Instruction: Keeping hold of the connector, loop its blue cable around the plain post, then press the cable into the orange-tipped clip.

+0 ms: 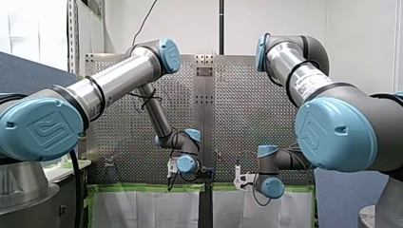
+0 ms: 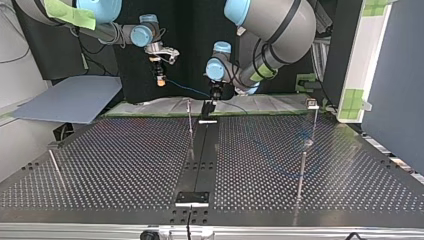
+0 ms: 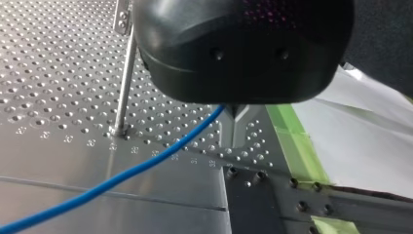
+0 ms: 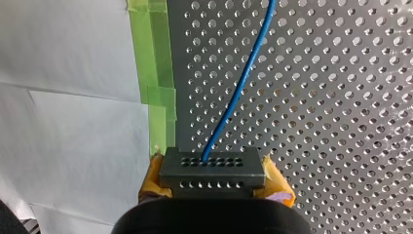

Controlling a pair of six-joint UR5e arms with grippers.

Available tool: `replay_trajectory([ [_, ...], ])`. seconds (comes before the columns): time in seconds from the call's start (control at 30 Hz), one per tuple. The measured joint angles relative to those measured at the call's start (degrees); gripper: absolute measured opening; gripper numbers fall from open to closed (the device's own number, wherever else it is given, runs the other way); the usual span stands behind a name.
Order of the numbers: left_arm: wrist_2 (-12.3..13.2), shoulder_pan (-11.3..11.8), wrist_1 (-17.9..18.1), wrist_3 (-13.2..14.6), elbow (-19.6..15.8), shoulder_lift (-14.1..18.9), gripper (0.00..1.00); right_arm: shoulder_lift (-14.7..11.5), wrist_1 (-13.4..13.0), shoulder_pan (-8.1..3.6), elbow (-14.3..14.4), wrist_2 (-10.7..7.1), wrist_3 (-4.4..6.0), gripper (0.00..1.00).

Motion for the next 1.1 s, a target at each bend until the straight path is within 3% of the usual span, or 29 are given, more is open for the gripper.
replay_trajectory([
  [0.4,-0.89,-0.89,-0.25,1.2,-0.08,0.0,0.0,-0.03,0.35,-0.12,-0.44,0.0,-0.11,0.0],
  [0.77,-1.66,-1.16,-2.28,1.21,-0.09,0.01,0.0,-0.11,0.92,-1.43,-1.53,-0.13,0.05,0.0],
  [1.1,-3.3,-1.67,-2.65,1.03,-0.09,0.06,0.0,-0.29,1.28,-2.19,-1.69,-1.21,-0.5,0.0],
])
